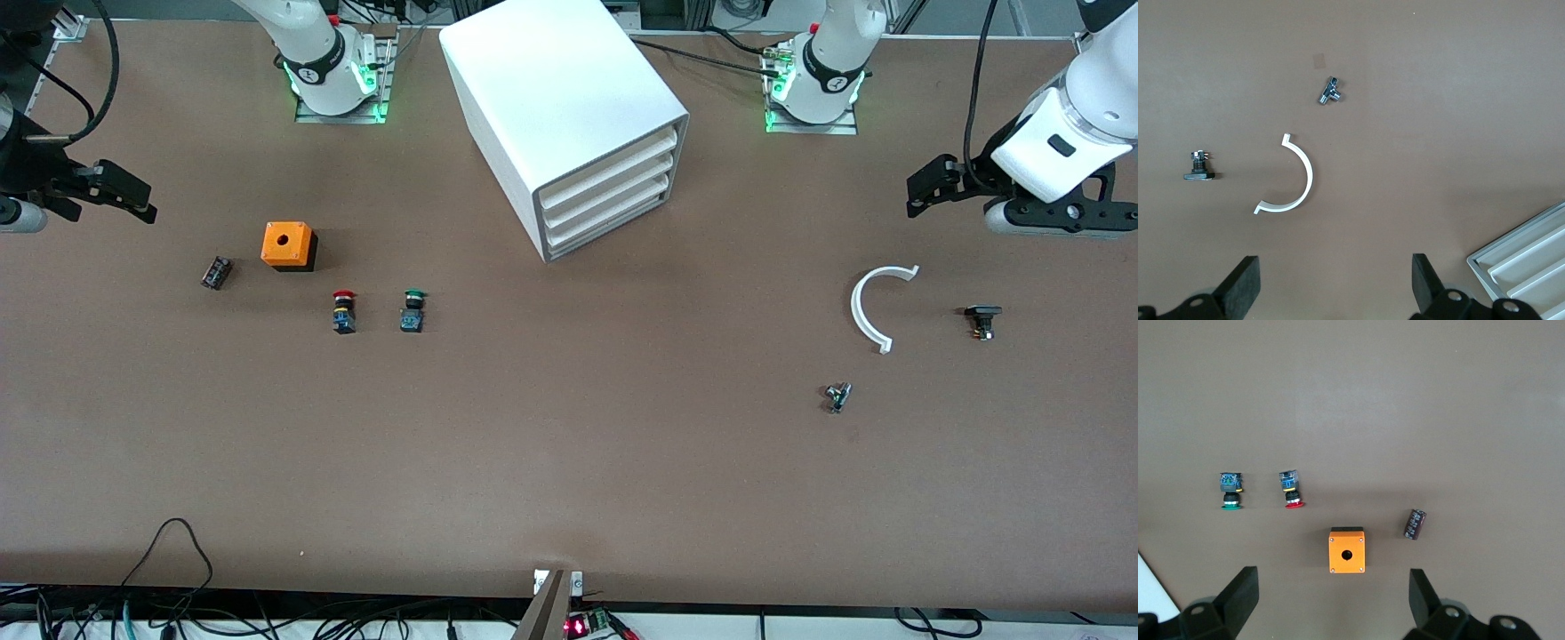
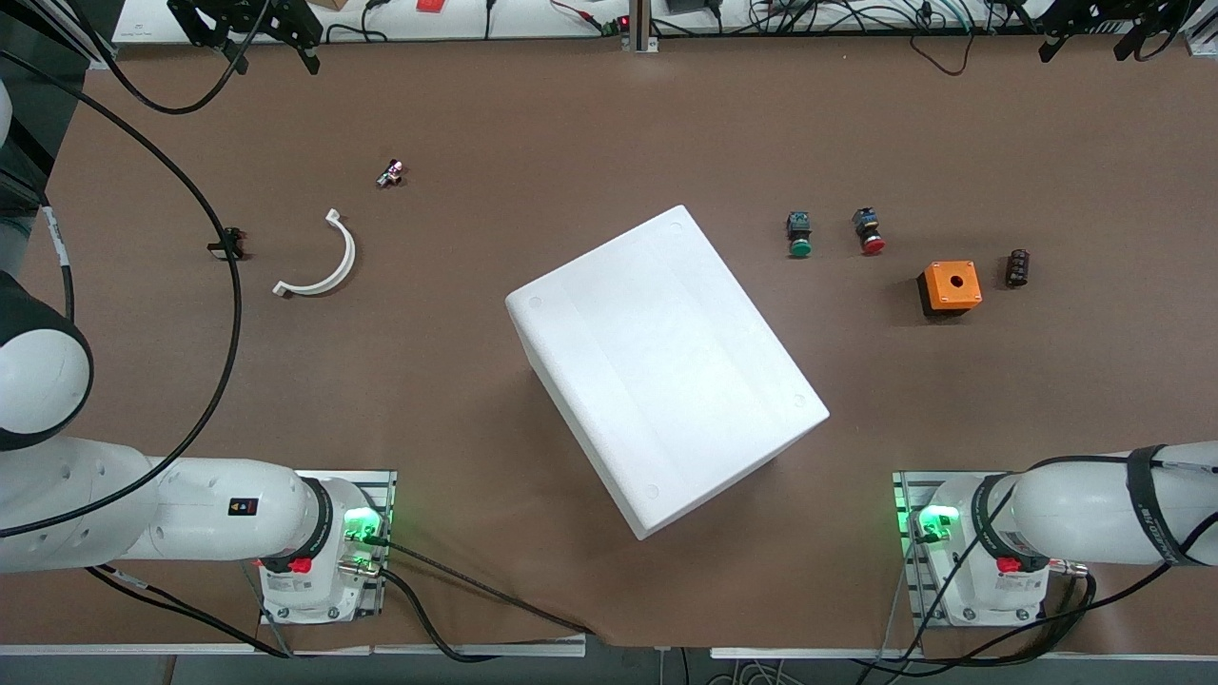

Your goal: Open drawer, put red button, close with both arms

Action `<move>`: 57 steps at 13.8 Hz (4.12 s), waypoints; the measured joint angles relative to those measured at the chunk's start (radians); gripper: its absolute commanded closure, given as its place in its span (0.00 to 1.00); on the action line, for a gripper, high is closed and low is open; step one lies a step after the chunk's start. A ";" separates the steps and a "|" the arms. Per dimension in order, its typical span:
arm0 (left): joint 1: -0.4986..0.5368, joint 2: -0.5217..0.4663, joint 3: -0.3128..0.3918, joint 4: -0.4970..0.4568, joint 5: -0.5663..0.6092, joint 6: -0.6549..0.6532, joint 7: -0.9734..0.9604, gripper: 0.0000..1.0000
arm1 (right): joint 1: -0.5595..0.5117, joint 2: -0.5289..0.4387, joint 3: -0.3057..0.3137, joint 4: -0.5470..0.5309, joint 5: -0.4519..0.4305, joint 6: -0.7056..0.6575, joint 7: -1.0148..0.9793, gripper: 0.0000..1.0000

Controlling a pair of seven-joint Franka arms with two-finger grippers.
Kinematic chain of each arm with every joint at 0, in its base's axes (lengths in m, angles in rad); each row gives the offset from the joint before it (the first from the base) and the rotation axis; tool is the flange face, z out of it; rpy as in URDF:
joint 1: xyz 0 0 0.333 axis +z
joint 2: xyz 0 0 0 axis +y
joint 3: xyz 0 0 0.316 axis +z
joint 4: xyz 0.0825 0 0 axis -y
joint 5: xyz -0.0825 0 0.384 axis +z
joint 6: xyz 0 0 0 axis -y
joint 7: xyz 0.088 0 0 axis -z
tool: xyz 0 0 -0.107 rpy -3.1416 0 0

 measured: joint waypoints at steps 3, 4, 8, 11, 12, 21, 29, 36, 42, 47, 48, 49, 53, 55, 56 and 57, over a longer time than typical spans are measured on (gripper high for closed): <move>0.001 0.002 0.000 0.001 0.000 0.000 0.000 0.00 | 0.000 0.000 0.000 0.000 0.000 0.000 0.000 0.00; 0.001 0.003 0.000 0.002 0.000 0.000 0.000 0.00 | 0.000 0.000 0.000 0.000 0.000 0.000 0.000 0.00; 0.001 0.003 0.000 0.004 0.000 0.000 0.000 0.00 | 0.000 0.000 0.000 0.000 0.000 0.000 0.000 0.00; 0.001 0.004 0.000 0.004 0.000 0.000 0.000 0.00 | 0.000 0.001 0.000 0.000 0.000 -0.007 0.000 0.00; 0.002 0.004 0.001 0.004 0.000 0.000 0.001 0.00 | 0.000 0.001 0.000 0.000 0.000 -0.016 0.000 0.00; 0.001 0.007 -0.001 0.006 0.000 -0.001 0.005 0.00 | 0.004 0.055 0.003 -0.001 0.000 -0.049 -0.001 0.00; 0.001 0.109 -0.017 -0.014 -0.014 -0.030 0.010 0.00 | 0.084 0.276 0.020 0.028 0.000 -0.025 0.002 0.00; -0.004 0.304 -0.058 -0.240 -0.586 0.050 0.105 0.00 | 0.127 0.439 0.025 -0.011 0.004 0.181 0.011 0.00; -0.027 0.387 -0.189 -0.475 -0.980 0.266 0.434 0.00 | 0.138 0.467 0.027 -0.219 0.008 0.470 0.068 0.00; -0.082 0.409 -0.260 -0.529 -1.055 0.361 0.463 0.13 | 0.138 0.477 0.044 -0.289 0.008 0.627 0.072 0.00; -0.082 0.410 -0.267 -0.538 -1.055 0.362 0.463 0.19 | 0.138 0.486 0.048 -0.292 0.008 0.651 0.073 0.00; -0.082 0.411 -0.273 -0.547 -1.055 0.362 0.463 0.28 | 0.139 0.495 0.050 -0.292 0.008 0.666 0.073 0.00; -0.082 0.413 -0.313 -0.567 -1.055 0.367 0.463 1.00 | 0.139 0.514 0.054 -0.300 0.008 0.691 0.073 0.01; -0.079 0.411 -0.316 -0.567 -1.064 0.369 0.460 1.00 | 0.139 0.521 0.062 -0.321 0.008 0.723 0.073 0.02; -0.073 0.409 -0.312 -0.564 -1.073 0.370 0.460 1.00 | 0.139 0.524 0.067 -0.340 0.008 0.752 0.073 0.03; -0.066 0.405 -0.291 -0.559 -1.077 0.382 0.465 1.00 | 0.140 0.527 0.070 -0.359 0.008 0.780 0.073 0.06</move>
